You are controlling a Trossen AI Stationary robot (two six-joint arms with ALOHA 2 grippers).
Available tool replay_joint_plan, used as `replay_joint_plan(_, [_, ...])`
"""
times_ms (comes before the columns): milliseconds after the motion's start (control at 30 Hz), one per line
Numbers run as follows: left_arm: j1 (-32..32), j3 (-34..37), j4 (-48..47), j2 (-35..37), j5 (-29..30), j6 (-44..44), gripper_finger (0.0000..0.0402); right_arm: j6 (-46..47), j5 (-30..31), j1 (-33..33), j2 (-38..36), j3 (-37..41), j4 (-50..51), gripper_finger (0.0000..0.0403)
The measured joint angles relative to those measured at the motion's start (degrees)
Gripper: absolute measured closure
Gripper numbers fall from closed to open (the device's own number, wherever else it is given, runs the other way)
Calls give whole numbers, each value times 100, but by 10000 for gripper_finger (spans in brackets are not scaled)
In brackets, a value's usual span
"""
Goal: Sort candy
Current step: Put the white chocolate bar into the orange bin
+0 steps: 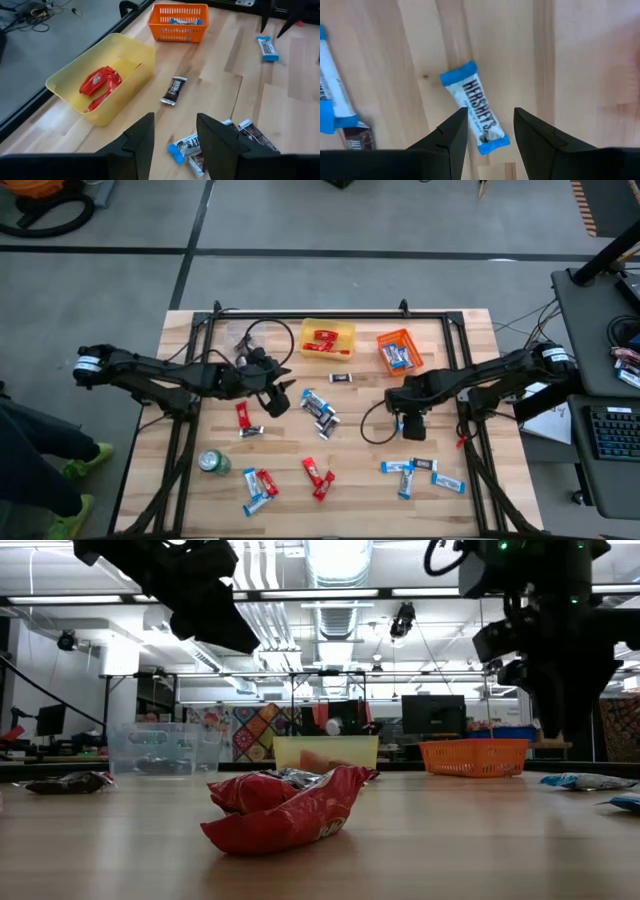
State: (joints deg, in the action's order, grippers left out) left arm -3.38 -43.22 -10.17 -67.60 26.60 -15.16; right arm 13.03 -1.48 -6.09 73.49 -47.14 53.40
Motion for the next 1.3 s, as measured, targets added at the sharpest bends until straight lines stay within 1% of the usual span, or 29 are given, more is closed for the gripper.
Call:
replay_joint_plan(333, [-2,2,3,-146,1,-4,271,48,17,-370,1,303,-194,257])
replay_joint_plan(433, [-2,2,20,-231,1,-4,271,83,182,-509,79,345,-191,257])
replay_joint_plan(533, [0,7,113,-338,2,55,271,114,301,-604,256,355,-255,257])
replay_joint_plan(800, [-1,7,167,-511,1,201,271,167,315,-603,1030,355,-354,257])
replay_joint_plan(933, [-1,7,171,-511,1,218,271,79,309,-603,1281,329,-372,258])
replay_joint_plan(1067, [-1,7,176,-511,1,221,271,42,294,-603,1325,333,-405,279])
replay_joint_plan(1300, [-2,7,247,-511,1,221,271,63,268,-603,1043,368,-476,350])
